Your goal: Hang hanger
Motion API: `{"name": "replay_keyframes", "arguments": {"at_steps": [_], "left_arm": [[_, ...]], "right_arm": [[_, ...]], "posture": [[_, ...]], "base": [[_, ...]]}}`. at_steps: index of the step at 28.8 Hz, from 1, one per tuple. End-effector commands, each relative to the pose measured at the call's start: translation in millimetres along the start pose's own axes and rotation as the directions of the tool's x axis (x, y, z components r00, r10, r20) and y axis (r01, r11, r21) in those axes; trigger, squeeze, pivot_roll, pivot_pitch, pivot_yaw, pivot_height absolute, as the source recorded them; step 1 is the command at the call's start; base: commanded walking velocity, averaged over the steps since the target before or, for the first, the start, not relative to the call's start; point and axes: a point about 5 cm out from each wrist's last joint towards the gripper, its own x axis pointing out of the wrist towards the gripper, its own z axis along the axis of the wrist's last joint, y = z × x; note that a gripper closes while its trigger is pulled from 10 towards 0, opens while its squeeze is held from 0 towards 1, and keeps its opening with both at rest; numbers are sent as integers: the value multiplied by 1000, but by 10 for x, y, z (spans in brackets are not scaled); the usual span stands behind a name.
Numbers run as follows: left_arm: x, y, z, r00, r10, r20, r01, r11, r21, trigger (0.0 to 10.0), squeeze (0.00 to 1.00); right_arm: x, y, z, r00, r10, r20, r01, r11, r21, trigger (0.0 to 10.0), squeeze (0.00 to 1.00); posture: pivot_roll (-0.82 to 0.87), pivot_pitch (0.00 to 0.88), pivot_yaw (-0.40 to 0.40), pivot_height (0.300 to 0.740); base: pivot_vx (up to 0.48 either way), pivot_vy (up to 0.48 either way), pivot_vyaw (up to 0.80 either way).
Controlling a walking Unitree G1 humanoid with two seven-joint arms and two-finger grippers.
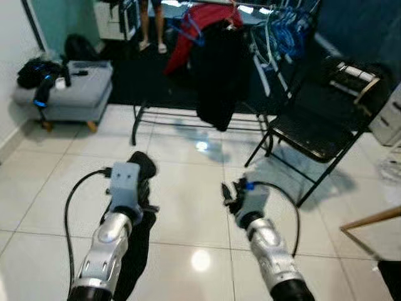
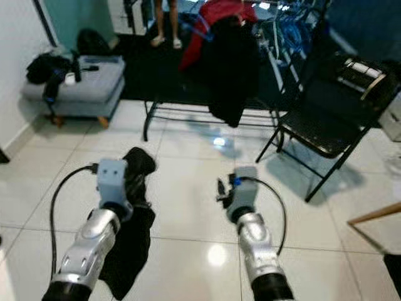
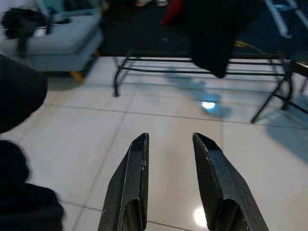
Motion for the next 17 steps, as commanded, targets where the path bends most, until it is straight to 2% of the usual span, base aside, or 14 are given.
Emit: {"name": "replay_keyframes", "arguments": {"at_steps": [1,3,9,12,17], "left_arm": [[-6,-10,11,1000,-8,9,8,1000,2,10000,0],[-6,-10,11,1000,-8,9,8,1000,2,10000,0],[11,-4,27,1000,-10,13,10,1000,7,10000,0],[22,47,20,999,31,4,-31,999,9,10000,0],[23,62,17,999,40,2,-40,999,7,10000,0]], "right_arm": [[-29,44,-52,1000,7,-8,-7,1000,16,10000,0],[-29,44,-52,1000,7,-8,-7,1000,16,10000,0],[-23,65,-38,1000,15,2,-15,1000,10,10000,0],[-3,65,-10,1000,20,8,-20,1000,9,10000,0],[8,51,9,1000,16,14,-16,1000,9,10000,0]], "posture": [[-22,82,-61,740],[-22,82,-61,740],[-22,84,-59,740],[-21,94,-59,740],[-23,96,-59,740]], "base": [[352,0,-638],[352,0,-638],[354,0,0],[352,0,0],[352,0,0]]}}
